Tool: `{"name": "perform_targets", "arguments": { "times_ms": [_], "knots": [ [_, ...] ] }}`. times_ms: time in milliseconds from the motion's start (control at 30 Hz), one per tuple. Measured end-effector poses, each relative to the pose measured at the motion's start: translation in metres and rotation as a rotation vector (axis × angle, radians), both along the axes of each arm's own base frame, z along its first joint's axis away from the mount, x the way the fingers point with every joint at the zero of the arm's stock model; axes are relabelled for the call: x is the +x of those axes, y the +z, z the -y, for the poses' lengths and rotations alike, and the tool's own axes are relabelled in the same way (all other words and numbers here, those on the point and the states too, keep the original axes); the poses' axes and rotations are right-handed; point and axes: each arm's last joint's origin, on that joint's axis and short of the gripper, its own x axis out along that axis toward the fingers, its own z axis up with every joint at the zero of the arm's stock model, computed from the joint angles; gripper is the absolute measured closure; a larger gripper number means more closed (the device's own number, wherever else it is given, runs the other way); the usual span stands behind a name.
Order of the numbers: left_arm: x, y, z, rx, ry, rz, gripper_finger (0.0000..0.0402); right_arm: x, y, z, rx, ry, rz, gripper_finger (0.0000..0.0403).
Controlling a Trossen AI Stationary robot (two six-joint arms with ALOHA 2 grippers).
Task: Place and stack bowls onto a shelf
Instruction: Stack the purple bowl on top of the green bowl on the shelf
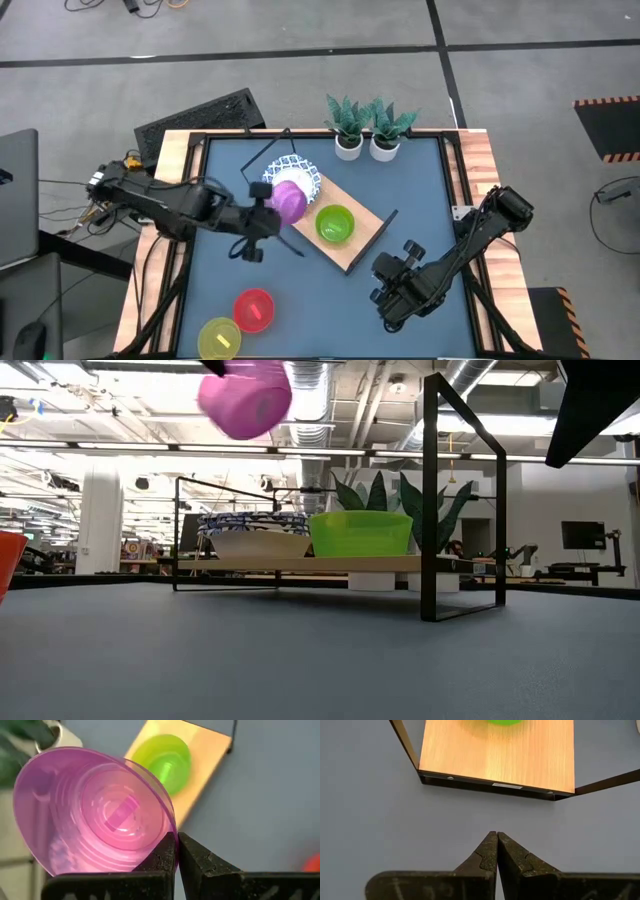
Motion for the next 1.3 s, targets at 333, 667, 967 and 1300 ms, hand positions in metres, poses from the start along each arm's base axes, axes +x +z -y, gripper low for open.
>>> {"name": "perform_targets", "arguments": {
  "times_ms": [333,667,967,1300],
  "knots": [
    [0.073,-0.016,-0.021,0.16,-0.226,-0.106,0.0402,0.002,0.0,0.002,0.001,-0.009,0.001,0.0372],
    [0.12,-0.047,-0.025,0.224,-0.358,-0.188,0.0402,0.002,0.0,0.002,0.004,-0.015,0.006,0.0372],
    [0.127,-0.062,-0.023,0.238,-0.446,-0.242,0.0402,0.002,0.0,0.002,-0.003,-0.017,0.014,0.0372],
    [0.134,-0.087,-0.025,0.274,-0.507,-0.366,0.0402,0.004,0.0,0.004,-0.006,-0.023,0.022,0.0372]
  ]
}}
